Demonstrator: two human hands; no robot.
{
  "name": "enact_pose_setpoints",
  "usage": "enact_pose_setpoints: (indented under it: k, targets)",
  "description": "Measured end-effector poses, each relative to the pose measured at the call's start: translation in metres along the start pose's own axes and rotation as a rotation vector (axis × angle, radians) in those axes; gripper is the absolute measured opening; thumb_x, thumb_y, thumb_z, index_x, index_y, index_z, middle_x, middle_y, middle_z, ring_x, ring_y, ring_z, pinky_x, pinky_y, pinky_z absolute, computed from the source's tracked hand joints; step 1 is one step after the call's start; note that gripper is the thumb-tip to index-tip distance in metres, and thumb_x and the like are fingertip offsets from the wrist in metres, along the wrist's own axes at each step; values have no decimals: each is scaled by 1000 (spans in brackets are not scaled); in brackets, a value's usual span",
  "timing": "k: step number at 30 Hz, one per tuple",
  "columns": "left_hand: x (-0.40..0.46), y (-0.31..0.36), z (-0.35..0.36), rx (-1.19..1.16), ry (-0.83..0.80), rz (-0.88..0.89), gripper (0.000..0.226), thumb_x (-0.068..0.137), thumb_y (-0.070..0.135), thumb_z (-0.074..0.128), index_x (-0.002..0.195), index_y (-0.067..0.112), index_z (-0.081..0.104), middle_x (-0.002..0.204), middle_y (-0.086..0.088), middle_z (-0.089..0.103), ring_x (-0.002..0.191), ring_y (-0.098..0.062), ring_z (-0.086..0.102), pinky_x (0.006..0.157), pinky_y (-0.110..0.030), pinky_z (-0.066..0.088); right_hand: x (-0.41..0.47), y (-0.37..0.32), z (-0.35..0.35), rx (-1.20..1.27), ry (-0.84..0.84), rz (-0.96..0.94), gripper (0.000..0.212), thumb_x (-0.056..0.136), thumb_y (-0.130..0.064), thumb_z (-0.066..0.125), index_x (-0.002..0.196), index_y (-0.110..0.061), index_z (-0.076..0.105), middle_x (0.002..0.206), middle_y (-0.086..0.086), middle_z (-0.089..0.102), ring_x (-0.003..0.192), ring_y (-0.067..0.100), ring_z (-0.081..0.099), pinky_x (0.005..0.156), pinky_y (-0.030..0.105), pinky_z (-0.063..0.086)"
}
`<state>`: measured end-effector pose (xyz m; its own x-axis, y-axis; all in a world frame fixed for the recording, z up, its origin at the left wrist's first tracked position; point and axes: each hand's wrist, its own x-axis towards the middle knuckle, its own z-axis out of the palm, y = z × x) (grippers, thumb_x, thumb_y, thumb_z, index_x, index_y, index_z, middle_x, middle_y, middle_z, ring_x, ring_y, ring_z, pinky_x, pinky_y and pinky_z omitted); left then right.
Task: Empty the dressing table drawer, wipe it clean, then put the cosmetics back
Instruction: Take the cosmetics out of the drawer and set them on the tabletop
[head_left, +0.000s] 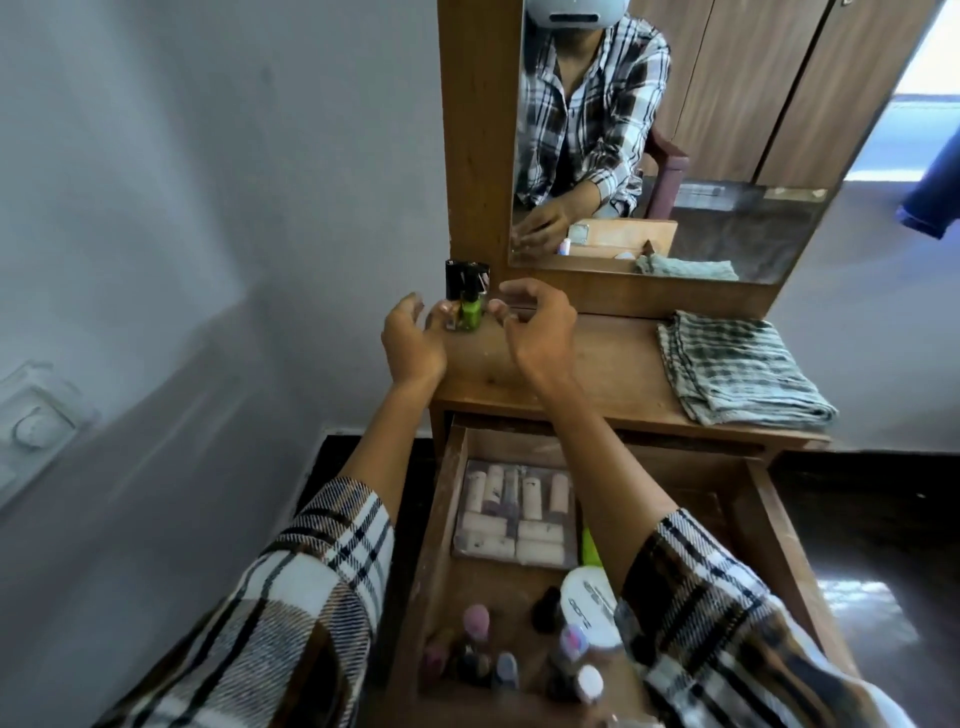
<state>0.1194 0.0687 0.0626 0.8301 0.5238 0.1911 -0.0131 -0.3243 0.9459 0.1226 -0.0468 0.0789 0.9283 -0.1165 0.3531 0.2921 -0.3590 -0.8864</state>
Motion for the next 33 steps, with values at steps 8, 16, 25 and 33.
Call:
enact_pose_setpoints:
  k: [8,16,25,33]
  targets:
    - [-111,8,-52,-5,-163,104,33,86,21,64,110,-1,62,102,-5,63,99,-16,58,80,-24,44,-86,-13,-63,20,-125,115,22,87,-7,65,109,-7,62,98,-2,61,73,-7,62,62,8,47]
    - [-193,1,-95,268,-429,83,45,81,6,69,123,1,57,122,-11,61,115,-21,55,88,-21,40,-170,-23,-107,-120,-330,191,27,80,-2,72,105,-5,67,102,7,69,88,18,65,70,22,51]
    - [-239,-3,-99,477,-569,114,36,80,2,68,115,10,65,126,-6,58,115,-21,55,95,-25,43,-211,-20,-137,-322,-432,229,26,76,5,73,101,3,67,95,15,58,65,9,50,43,1,33]
    - [-246,-9,-84,573,-592,173,27,73,8,76,88,29,74,107,3,68,94,-16,63,85,-36,53,-229,-10,-147,-462,-486,303,13,74,-11,77,81,-19,69,99,7,70,85,16,62,68,22,47]
